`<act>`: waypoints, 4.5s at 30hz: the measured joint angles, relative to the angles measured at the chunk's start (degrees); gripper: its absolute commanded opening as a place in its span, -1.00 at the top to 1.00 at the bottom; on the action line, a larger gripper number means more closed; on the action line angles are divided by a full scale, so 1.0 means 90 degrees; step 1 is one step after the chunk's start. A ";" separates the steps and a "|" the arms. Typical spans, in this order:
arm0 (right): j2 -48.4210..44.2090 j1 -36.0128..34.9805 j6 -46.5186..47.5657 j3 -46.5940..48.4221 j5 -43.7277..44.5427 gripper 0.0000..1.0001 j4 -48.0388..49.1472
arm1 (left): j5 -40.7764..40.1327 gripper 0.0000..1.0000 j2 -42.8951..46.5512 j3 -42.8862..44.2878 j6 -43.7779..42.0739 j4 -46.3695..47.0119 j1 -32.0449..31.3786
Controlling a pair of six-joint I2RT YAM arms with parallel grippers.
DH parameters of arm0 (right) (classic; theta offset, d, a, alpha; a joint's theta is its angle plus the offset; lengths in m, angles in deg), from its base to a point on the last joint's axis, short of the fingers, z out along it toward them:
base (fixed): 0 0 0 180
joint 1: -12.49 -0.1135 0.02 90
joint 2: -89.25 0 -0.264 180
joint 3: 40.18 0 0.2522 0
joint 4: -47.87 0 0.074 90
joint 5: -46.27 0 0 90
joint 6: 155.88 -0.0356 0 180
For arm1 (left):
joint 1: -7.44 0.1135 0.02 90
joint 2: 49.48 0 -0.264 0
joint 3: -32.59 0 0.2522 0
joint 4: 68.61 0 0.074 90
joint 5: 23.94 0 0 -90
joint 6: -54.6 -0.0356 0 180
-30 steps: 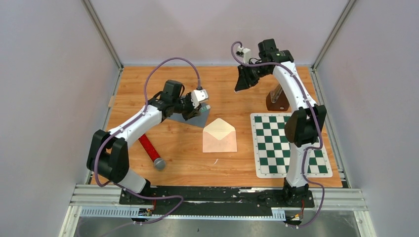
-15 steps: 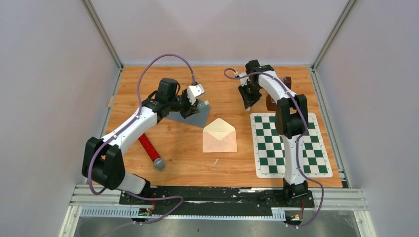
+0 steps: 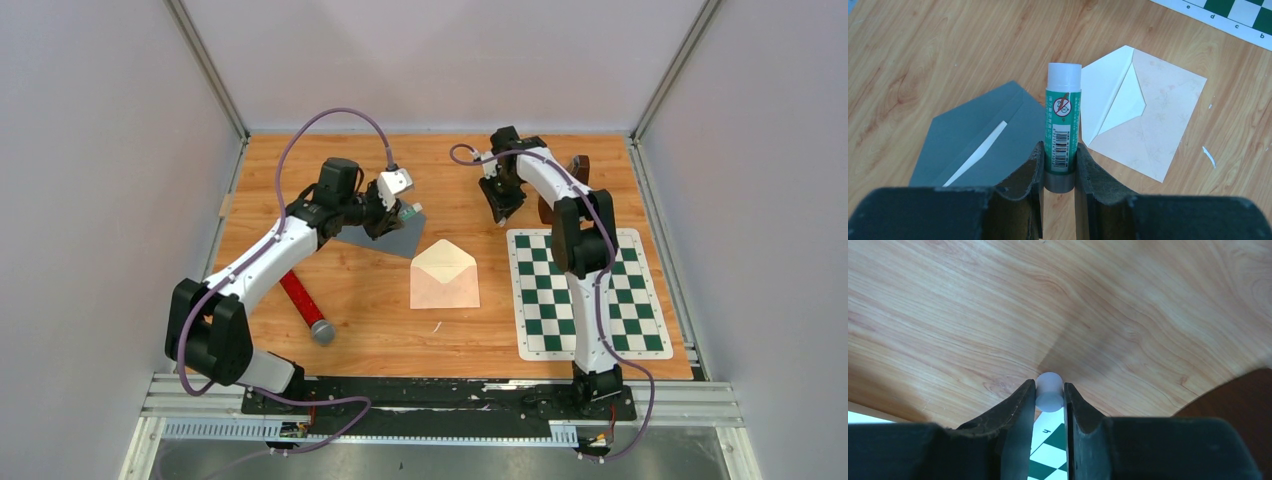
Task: Place the letter into the envelope and seal it
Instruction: Place the solid glue cap at the center of the board, then unscrew the solid glue.
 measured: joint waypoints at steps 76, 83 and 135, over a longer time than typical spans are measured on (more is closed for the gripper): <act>-0.3053 -0.0095 -0.2055 -0.0070 -0.7147 1.00 0.3881 | 0.3791 -0.06 -0.1671 0.3757 0.3483 0.1377 0.0141; -0.3043 -0.0255 -0.1639 -0.0029 -0.6773 1.00 0.3449 | 0.3973 0.24 -0.2336 0.4265 0.3432 0.0517 0.0141; -0.5071 -0.1049 -0.2142 -0.3742 -0.1834 -0.17 0.7752 | -0.0508 1.00 -0.1819 0.3689 0.7140 0.3223 0.0330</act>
